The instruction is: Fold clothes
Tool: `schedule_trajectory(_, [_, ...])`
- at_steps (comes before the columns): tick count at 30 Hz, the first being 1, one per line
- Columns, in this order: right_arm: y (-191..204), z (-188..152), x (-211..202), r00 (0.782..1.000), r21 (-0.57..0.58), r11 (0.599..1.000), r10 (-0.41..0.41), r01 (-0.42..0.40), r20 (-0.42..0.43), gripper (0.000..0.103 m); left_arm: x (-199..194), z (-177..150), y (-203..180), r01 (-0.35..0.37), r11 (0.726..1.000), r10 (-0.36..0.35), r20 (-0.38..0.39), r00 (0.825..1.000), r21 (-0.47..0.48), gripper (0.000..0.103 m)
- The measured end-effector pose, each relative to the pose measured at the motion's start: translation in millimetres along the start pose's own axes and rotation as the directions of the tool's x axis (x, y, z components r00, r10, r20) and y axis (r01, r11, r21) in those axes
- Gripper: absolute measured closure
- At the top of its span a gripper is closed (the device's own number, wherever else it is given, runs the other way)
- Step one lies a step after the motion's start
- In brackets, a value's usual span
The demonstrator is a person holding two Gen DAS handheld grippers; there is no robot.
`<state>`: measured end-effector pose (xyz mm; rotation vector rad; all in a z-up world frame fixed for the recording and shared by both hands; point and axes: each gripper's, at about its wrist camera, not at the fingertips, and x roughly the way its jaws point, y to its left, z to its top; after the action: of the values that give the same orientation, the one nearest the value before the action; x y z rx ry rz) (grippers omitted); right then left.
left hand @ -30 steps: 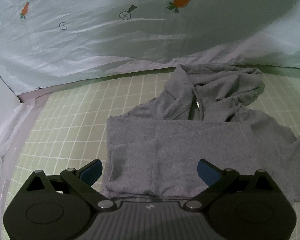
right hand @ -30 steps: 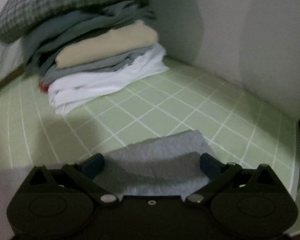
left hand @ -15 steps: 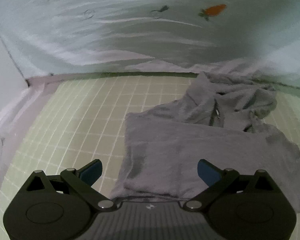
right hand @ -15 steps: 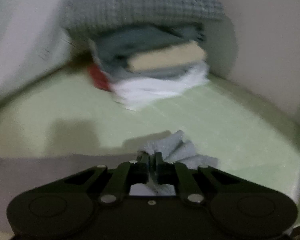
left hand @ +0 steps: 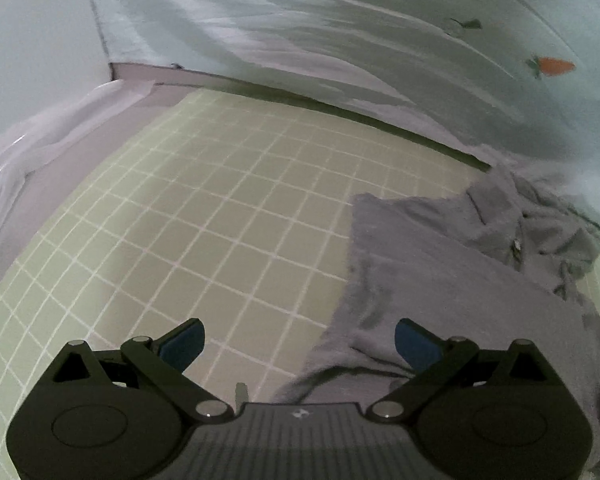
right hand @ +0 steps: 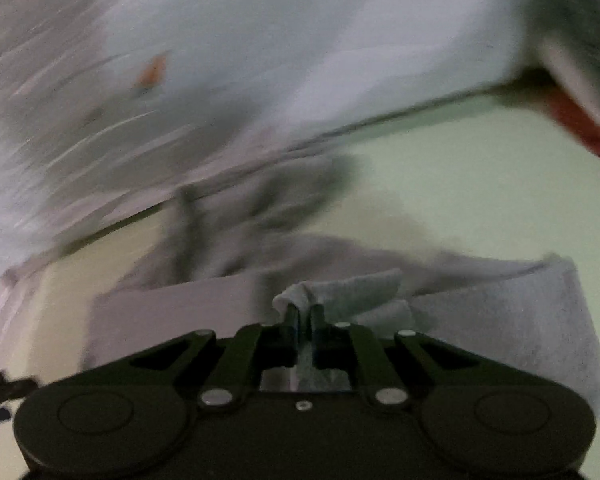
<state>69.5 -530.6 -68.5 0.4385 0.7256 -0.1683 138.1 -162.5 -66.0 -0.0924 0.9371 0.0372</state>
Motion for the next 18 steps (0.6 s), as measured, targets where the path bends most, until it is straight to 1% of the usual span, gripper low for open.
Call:
schedule_trajectory(2, [29.0, -1.1, 4.0, 0.998, -0.052, 0.997, 0.061, -0.062, -0.010, 0.097, 0.2, 0.7, 7.0, -0.004, 1.000, 0.004, 0.003, 1.000, -0.023, 0.003])
schedule_trajectory(3, [35.8, -0.2, 6.6, 0.997, -0.064, 0.995, 0.080, -0.081, -0.016, 0.097, 0.5, 1.1, 8.9, -0.006, 0.999, 0.006, 0.001, 1.000, -0.031, 0.003])
schedule_trajectory(4, [42.3, 0.6, 9.3, 0.995, -0.077, 0.992, 0.097, -0.099, -0.022, 0.093, 0.9, 1.4, 10.5, -0.009, 0.999, 0.009, -0.002, 1.000, -0.039, 0.003])
schedule_trajectory(5, [46.1, 0.2, 12.5, 0.994, -0.086, 0.991, 0.100, -0.104, -0.042, 0.084, 1.3, 1.8, 12.1, -0.012, 0.999, 0.011, -0.005, 1.000, -0.047, 0.003])
schedule_trajectory(6, [47.9, -0.6, 15.7, 0.994, -0.090, 0.991, 0.094, -0.100, -0.061, 0.078, 1.8, 2.0, 12.3, -0.013, 0.999, 0.013, -0.010, 1.000, -0.052, 0.003])
schedule_trajectory(8, [42.7, -3.7, 14.5, 0.995, -0.085, 0.994, 0.063, -0.069, -0.072, 0.048, 0.9, 1.7, 9.2, -0.010, 0.999, 0.009, -0.013, 1.000, -0.047, 0.003])
schedule_trajectory(9, [36.9, -5.2, 8.5, 0.998, -0.079, 0.996, 0.037, -0.041, -0.058, 0.043, -0.6, 1.6, 6.4, -0.006, 0.999, 0.006, -0.012, 1.000, -0.039, 0.003])
schedule_trajectory(10, [31.2, -6.7, 2.6, 0.999, -0.073, 0.997, 0.011, -0.014, -0.045, 0.034, -2.2, 1.4, 3.0, -0.003, 1.000, 0.003, -0.010, 1.000, -0.029, 0.003])
schedule_trajectory(11, [25.2, -8.1, -3.3, 0.999, -0.067, 0.998, -0.016, 0.014, -0.032, 0.029, -3.8, 1.2, -1.5, 0.001, 1.000, -0.002, -0.009, 1.000, -0.014, 0.003])
schedule_trajectory(14, [-4.7, -11.4, -20.9, 0.990, -0.059, 0.989, -0.138, 0.139, 0.014, 0.024, -8.2, 1.0, -19.1, 0.023, 0.999, -0.022, -0.009, 1.000, 0.039, 0.003])
schedule_trajectory(17, [-35.9, -19.1, -34.1, 0.963, -0.025, 0.963, -0.268, 0.269, 0.036, 0.022, -11.0, 1.0, -43.8, 0.061, 0.994, -0.060, -0.018, 0.998, 0.094, 0.003])
schedule_trajectory(18, [-45.9, -22.7, -37.4, 0.954, -0.006, 0.954, -0.299, 0.299, 0.037, 0.022, -11.8, 1.0, -53.9, 0.078, 0.990, -0.076, -0.022, 0.997, 0.114, 0.003])
